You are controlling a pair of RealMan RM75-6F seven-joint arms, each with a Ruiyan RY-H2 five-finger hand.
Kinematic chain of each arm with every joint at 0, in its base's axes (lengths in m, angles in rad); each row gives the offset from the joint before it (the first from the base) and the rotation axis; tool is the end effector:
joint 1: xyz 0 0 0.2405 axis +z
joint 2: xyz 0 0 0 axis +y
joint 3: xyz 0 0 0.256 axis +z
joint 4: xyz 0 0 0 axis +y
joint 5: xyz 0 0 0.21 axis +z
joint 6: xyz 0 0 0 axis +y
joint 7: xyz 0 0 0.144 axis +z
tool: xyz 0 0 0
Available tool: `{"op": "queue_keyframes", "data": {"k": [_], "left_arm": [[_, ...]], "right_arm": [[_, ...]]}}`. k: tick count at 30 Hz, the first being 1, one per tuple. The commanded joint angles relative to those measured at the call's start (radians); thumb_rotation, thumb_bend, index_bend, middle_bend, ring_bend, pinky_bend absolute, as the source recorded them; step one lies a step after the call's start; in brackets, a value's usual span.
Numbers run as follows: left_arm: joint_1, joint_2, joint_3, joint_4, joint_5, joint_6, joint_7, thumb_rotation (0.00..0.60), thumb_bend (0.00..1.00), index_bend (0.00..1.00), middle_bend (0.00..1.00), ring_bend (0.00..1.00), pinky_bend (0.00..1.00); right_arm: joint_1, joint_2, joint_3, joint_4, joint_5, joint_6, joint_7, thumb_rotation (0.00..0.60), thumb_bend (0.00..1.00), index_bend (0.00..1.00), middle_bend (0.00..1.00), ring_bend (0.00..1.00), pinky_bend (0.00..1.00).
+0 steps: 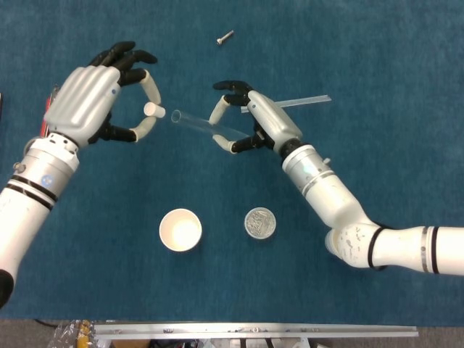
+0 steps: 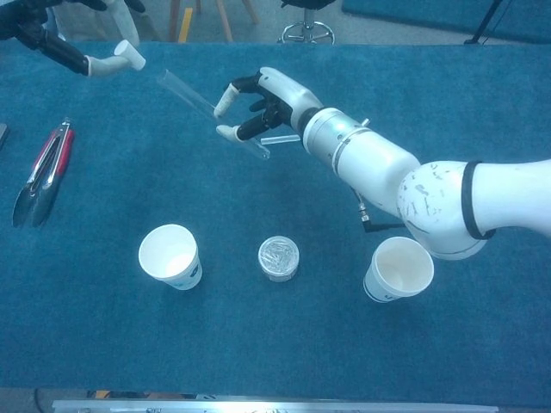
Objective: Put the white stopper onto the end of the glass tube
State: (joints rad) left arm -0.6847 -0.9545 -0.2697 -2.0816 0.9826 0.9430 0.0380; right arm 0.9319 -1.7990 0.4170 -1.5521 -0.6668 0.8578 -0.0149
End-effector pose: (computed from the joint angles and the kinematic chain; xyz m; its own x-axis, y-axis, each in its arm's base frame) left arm -0.1117 0.3111 0.1319 0.1070 0.3533 0.9294 0.9668 -0.2552 -0.0143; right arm -0.0203 -0.3361 -0.0809 -0.3455 -0.5833 0.7351 -0.9034 -0.0051 -0.4287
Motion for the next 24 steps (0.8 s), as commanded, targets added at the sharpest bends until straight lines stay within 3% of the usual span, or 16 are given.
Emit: {"op": "queue_keyframes", "data": {"k": [1, 24], "left_arm": [[-0.009, -0.008, -0.001, -0.001, -0.012, -0.002, 0.002, 0.600, 0.34, 0.51, 0.18, 0.05, 0.06], [-0.048, -0.054, 0.007, 0.032, -0.054, -0.002, 0.012, 0.600, 0.34, 0.51, 0.18, 0.05, 0.06]], "right_arm": [[0.002, -0.004, 0.003, 0.004, -0.002, 0.001, 0.004, 0.600, 0.35, 0.65, 0.16, 0.00, 0.14], [0.004, -0.014, 0.005, 0.016, -0.007, -0.010, 0.025, 0.600, 0.35, 0.65, 0.16, 0.00, 0.14]]}}
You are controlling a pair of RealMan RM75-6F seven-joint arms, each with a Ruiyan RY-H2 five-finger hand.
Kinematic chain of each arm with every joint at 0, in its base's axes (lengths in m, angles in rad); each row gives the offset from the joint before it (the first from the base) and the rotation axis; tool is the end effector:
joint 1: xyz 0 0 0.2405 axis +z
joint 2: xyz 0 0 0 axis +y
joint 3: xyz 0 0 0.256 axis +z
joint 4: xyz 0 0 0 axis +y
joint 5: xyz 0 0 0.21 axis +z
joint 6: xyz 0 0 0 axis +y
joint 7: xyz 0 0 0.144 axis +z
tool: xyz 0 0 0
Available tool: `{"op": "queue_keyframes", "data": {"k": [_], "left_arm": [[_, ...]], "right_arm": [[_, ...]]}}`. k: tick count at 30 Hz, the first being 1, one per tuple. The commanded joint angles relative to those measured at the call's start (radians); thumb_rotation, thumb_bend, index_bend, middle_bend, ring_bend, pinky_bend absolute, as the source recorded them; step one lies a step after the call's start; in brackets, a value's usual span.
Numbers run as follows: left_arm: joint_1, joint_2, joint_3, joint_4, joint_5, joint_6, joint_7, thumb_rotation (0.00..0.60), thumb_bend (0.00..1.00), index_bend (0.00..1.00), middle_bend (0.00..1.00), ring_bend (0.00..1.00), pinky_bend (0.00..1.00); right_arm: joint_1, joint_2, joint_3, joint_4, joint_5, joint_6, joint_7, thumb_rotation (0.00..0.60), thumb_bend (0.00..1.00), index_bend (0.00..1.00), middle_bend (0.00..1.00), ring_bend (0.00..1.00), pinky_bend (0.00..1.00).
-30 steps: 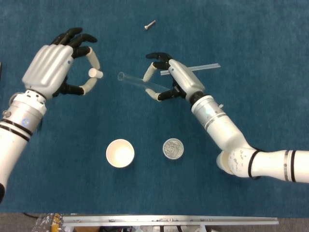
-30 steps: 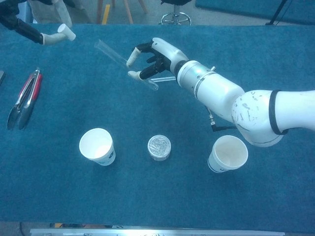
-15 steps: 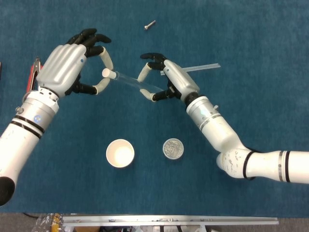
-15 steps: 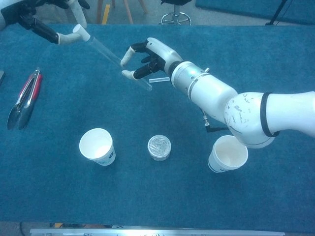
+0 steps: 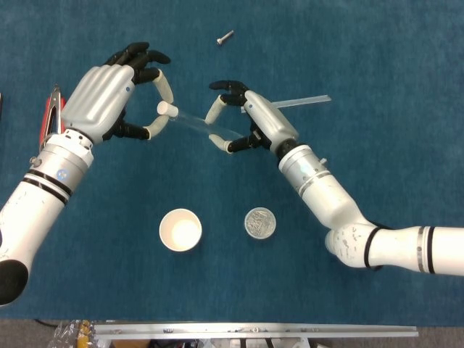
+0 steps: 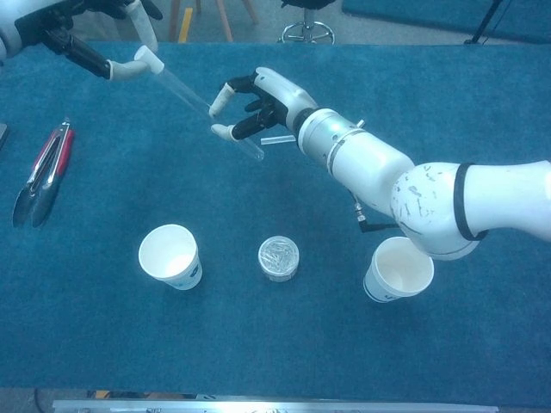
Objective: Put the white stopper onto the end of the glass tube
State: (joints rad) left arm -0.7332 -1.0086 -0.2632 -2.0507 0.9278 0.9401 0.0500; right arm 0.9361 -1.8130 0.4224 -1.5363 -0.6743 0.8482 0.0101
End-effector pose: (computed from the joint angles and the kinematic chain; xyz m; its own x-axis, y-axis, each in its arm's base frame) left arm -0.1057 0.3190 0.1178 0.0858 0.3743 0.9233 0.9694 -0.2452 0.0093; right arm -0.0174 -0.3363 -0.0844 -0.3650 -0.5880 0.7218 -0.8936 0.0039 -0.4488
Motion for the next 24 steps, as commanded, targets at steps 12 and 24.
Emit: {"op": "queue_keyframes", "data": {"k": [12, 24], "left_arm": [[0.004, 0.008, 0.007, -0.005, 0.013, 0.005, -0.008, 0.600, 0.34, 0.51, 0.18, 0.05, 0.06], [0.001, 0.000, 0.014, -0.007, 0.015, 0.005, -0.009, 0.600, 0.34, 0.51, 0.18, 0.05, 0.06]], "right_arm": [[0.003, 0.001, 0.003, 0.002, 0.005, 0.003, -0.002, 0.600, 0.35, 0.65, 0.16, 0.00, 0.14], [0.012, -0.001, 0.008, -0.003, 0.009, 0.003, -0.007, 0.600, 0.35, 0.65, 0.16, 0.00, 0.14]]}}
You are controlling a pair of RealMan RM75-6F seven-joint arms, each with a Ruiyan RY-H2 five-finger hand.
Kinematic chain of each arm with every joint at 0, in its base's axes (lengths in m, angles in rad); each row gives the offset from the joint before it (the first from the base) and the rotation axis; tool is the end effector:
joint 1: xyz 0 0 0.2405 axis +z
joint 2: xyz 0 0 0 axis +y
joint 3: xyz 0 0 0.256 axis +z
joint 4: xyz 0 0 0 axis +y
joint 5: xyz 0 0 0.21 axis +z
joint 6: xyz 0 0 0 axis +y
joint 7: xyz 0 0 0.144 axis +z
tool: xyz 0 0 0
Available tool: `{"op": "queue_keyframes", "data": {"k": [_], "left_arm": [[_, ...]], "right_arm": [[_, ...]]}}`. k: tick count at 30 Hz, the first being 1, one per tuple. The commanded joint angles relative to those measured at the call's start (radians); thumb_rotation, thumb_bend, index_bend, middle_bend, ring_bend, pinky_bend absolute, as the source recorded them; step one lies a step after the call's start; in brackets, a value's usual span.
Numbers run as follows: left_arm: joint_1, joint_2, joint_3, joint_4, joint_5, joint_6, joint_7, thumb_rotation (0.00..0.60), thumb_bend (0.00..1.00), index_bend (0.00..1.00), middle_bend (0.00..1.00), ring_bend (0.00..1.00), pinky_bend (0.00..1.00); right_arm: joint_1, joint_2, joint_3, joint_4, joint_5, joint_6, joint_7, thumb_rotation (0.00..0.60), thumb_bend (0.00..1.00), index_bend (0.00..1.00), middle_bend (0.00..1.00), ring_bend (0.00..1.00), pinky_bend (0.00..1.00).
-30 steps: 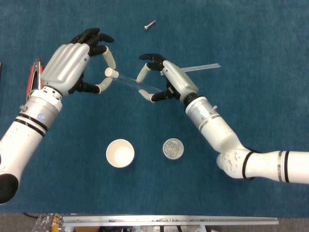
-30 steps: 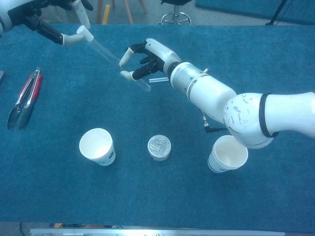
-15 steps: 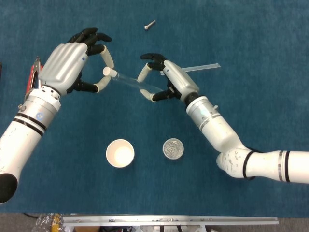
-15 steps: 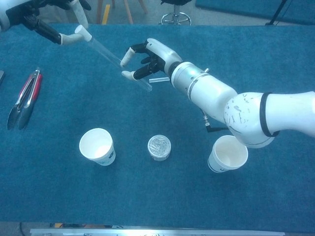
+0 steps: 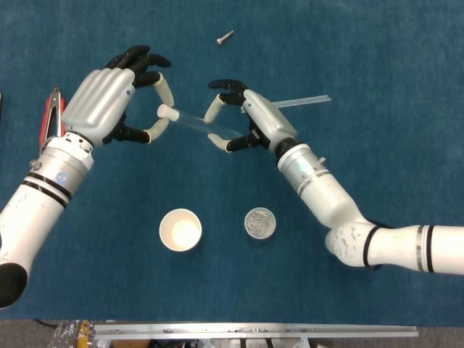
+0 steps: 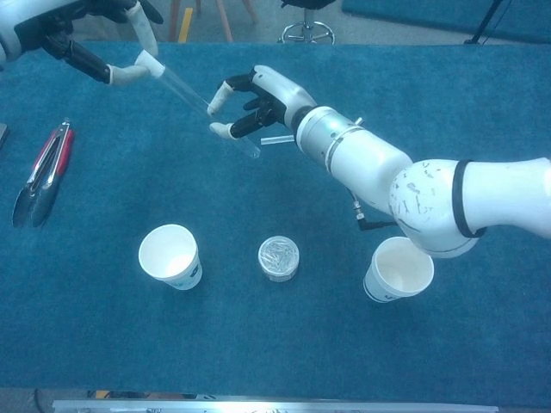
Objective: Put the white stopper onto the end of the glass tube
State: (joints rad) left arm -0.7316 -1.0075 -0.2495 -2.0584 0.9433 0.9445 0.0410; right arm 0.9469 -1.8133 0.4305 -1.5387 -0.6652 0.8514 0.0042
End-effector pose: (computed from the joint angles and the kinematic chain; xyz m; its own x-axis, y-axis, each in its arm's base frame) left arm -0.1063 0.3153 0.1162 0.0854 0.3830 0.9198 0.9684 -0.2490 0.0137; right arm -0.0129 -0.3376 -0.0831 -0.3660 -0.5870 0.7221 -0.8918 -0.0005 -0.4524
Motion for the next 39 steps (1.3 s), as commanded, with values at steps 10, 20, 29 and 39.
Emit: {"op": "queue_keyframes", "data": {"k": [10, 20, 29, 39], "left_arm": [[-0.003, -0.012, 0.002, 0.007, 0.001, 0.002, -0.004, 0.600, 0.34, 0.51, 0.18, 0.05, 0.06], [-0.010, -0.027, 0.006, 0.012, 0.003, 0.000, 0.002, 0.600, 0.34, 0.51, 0.18, 0.05, 0.06], [-0.018, 0.016, 0.018, 0.010, -0.006, -0.036, 0.015, 0.600, 0.33, 0.31, 0.07, 0.00, 0.06], [0.009, 0.055, 0.042, 0.041, 0.072, 0.014, 0.070, 0.600, 0.33, 0.09, 0.00, 0.00, 0.06]], "right_arm": [[0.004, -0.006, 0.002, 0.006, 0.006, 0.000, 0.002, 0.600, 0.35, 0.65, 0.16, 0.00, 0.14], [0.006, -0.007, 0.007, 0.006, 0.011, 0.003, 0.003, 0.600, 0.35, 0.65, 0.16, 0.00, 0.14], [0.015, 0.010, -0.012, 0.009, 0.020, 0.000, -0.036, 0.600, 0.35, 0.65, 0.16, 0.00, 0.14], [0.038, 0.078, -0.063, -0.013, 0.037, -0.001, -0.152, 0.600, 0.35, 0.65, 0.16, 0.00, 0.14]]}}
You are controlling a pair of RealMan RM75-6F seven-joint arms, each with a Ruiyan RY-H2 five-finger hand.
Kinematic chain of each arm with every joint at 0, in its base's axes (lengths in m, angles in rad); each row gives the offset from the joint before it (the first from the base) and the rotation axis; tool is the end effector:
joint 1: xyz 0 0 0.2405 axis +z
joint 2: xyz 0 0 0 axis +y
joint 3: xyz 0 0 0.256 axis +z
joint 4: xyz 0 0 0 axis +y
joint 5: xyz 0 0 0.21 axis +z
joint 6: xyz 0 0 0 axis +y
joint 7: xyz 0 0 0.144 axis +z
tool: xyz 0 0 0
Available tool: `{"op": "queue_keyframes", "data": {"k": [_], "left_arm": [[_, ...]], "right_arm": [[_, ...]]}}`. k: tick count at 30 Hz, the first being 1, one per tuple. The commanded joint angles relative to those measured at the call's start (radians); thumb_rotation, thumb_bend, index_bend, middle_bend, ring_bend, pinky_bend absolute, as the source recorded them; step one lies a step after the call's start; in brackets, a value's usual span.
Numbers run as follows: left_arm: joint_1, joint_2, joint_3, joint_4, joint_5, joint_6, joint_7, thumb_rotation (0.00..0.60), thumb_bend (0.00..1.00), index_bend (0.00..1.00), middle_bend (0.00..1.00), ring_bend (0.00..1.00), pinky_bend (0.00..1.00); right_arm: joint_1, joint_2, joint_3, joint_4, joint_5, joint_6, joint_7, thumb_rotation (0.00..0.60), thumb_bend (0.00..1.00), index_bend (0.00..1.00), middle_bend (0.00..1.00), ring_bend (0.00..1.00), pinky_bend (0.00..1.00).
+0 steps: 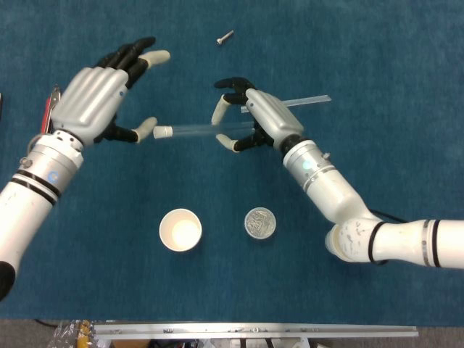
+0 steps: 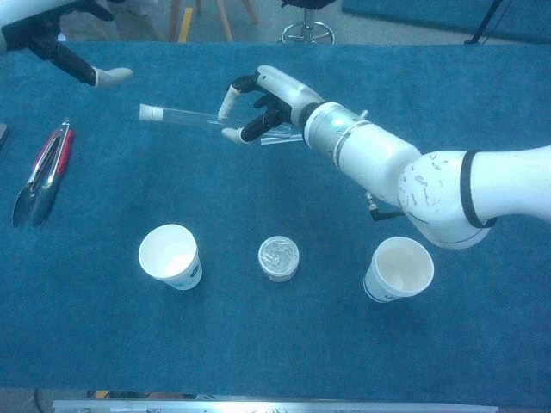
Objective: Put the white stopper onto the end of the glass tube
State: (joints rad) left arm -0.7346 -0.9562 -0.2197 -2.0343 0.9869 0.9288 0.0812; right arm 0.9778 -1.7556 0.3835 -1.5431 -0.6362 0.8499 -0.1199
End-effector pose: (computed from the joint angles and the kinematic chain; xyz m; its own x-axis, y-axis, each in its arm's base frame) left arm -0.1171 0.3185 0.1277 0.2097 0.3489 0.9134 0.9519 -0.2861 -0.1092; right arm -0.0234 -0.3439 -0.0762 -0.1918 -0.5827 0.7897 -0.9504 -0.0906 -0.2977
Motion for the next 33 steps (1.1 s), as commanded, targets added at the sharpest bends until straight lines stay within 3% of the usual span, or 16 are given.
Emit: {"op": "queue_keyframes", "data": {"k": [1, 14, 28, 33], "left_arm": [[0.016, 0.004, 0.016, 0.022, 0.038, 0.038, 0.039, 0.600, 0.33, 0.09, 0.00, 0.00, 0.06], [0.087, 0.008, 0.073, 0.085, 0.155, 0.154, 0.147, 0.600, 0.33, 0.09, 0.00, 0.00, 0.05], [0.164, 0.015, 0.091, 0.091, 0.245, 0.239, 0.132, 0.600, 0.33, 0.09, 0.00, 0.00, 0.05], [0.180, 0.019, 0.096, 0.091, 0.253, 0.243, 0.131, 0.600, 0.33, 0.09, 0.00, 0.00, 0.05]], "right_arm": [[0.007, 0.027, -0.020, -0.012, 0.011, 0.001, -0.036, 0.600, 0.35, 0.65, 0.16, 0.00, 0.14], [0.008, 0.089, -0.130, 0.007, 0.014, 0.006, -0.160, 0.600, 0.35, 0.65, 0.16, 0.00, 0.14], [0.002, 0.008, -0.231, 0.122, -0.067, 0.005, -0.248, 0.600, 0.35, 0.65, 0.15, 0.00, 0.14], [0.000, 0.025, -0.235, 0.107, -0.080, -0.010, -0.262, 0.600, 0.35, 0.49, 0.08, 0.00, 0.11]]}}
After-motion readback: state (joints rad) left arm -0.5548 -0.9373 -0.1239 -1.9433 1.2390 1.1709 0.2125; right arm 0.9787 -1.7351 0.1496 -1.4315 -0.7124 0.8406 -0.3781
